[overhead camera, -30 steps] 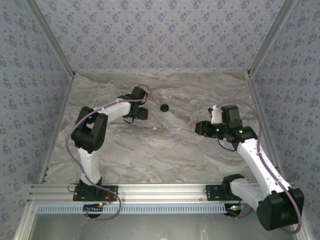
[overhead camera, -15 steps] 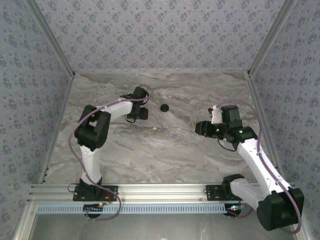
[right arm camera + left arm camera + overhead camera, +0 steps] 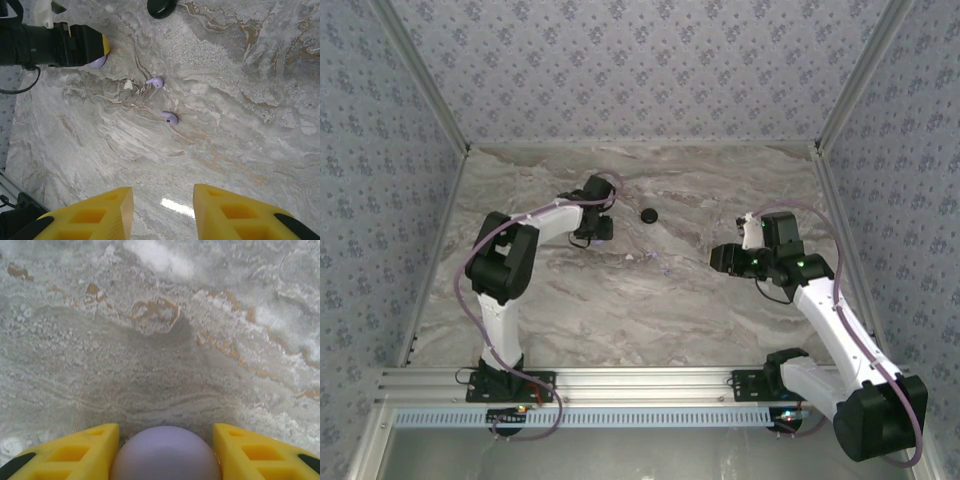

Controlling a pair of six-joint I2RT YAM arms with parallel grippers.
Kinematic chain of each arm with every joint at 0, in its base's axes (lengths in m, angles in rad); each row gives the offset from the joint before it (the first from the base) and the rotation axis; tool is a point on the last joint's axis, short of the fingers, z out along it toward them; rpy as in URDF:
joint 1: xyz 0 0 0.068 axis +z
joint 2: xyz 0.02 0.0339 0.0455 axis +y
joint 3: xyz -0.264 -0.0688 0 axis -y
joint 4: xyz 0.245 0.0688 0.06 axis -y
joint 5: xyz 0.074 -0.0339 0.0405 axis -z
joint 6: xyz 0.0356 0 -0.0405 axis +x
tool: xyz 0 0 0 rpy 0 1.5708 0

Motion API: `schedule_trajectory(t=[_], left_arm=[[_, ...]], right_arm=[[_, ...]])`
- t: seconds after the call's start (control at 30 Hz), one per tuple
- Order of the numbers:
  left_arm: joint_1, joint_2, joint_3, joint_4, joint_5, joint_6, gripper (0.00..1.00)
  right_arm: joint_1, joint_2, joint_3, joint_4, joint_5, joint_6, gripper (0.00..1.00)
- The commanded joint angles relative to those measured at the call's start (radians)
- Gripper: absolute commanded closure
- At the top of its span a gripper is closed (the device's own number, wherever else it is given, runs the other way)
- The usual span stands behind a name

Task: Insert the wireless bluetooth earbuds into the charging case

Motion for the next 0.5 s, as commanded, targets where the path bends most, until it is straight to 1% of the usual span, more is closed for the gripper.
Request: schedule_trajectory(t=[0.0,0.17,0.47], left_arm=[[-0.024,-0.059,-0.057,-0.039,0.041,-0.036,0.54],[-0.076,-0.127,-0.095,-0.046,0.039,-0.068,0.54],[-0.209,-0.221,-0.172,-0.021,0.018,-0.184,0.54]], right_arm=[[-0.005,-0.005,-0.012,-0.005,0.008,-0.002,0.62],[-0.004,0.012,-0.021,0.005,0.005,0.004,0.62],[0.009,0.056,-0.026,0.016,0.006,0.006,0.61]])
